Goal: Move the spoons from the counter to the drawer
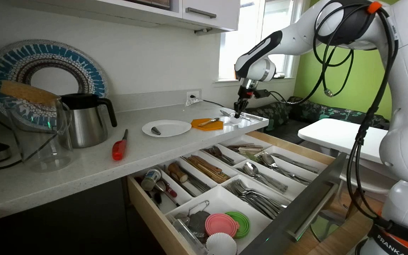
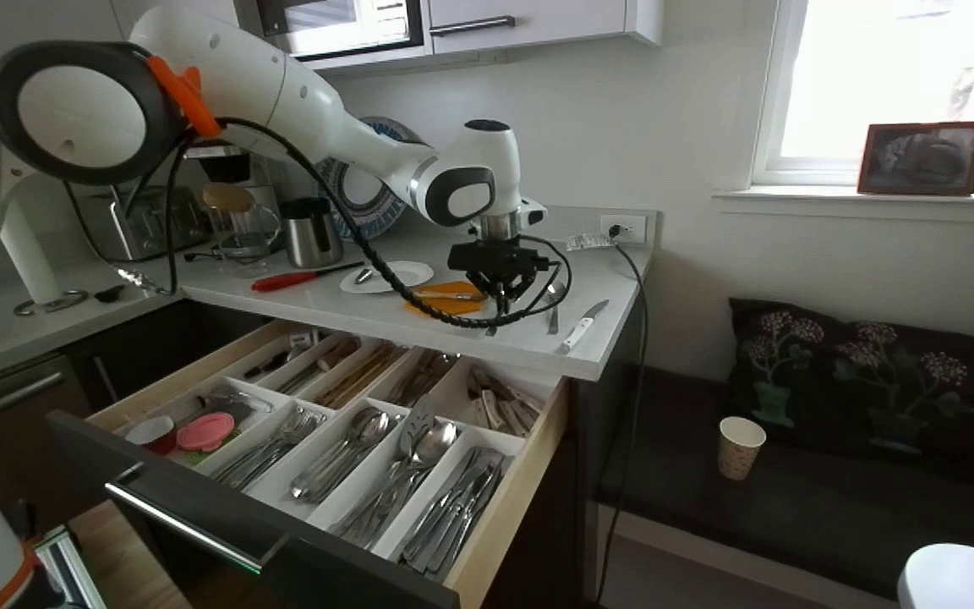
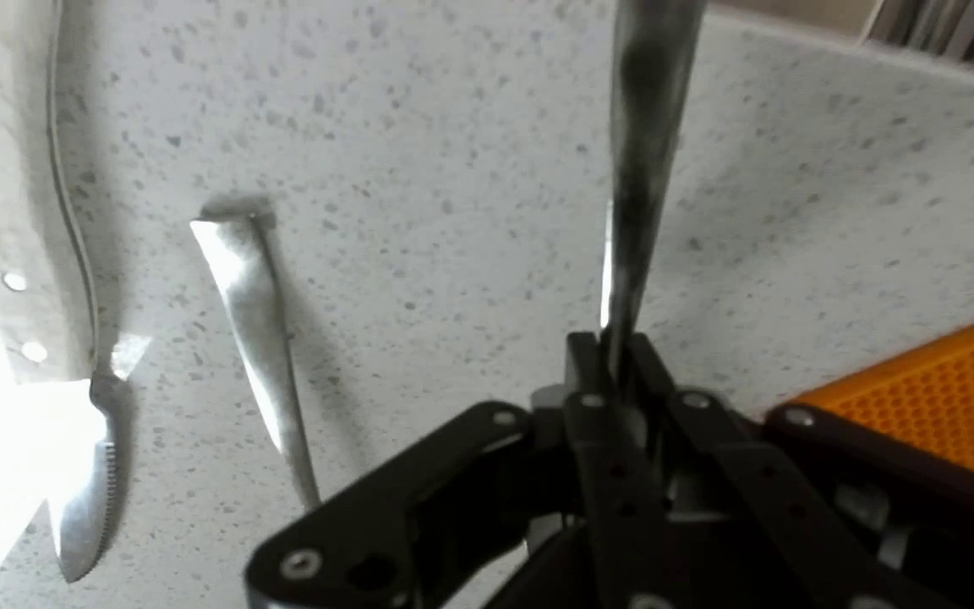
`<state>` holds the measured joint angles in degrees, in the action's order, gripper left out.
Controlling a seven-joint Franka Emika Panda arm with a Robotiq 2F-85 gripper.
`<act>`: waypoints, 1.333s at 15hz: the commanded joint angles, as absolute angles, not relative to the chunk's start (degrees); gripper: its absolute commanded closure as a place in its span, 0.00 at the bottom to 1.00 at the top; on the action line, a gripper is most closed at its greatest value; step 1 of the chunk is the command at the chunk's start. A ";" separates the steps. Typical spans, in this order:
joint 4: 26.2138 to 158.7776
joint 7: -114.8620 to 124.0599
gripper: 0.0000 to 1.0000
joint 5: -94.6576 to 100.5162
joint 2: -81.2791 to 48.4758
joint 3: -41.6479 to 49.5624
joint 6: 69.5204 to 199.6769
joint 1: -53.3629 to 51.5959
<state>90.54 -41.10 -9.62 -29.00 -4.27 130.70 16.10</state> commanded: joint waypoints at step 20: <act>152.03 -59.89 0.91 -37.99 4.74 -1.61 159.32 8.20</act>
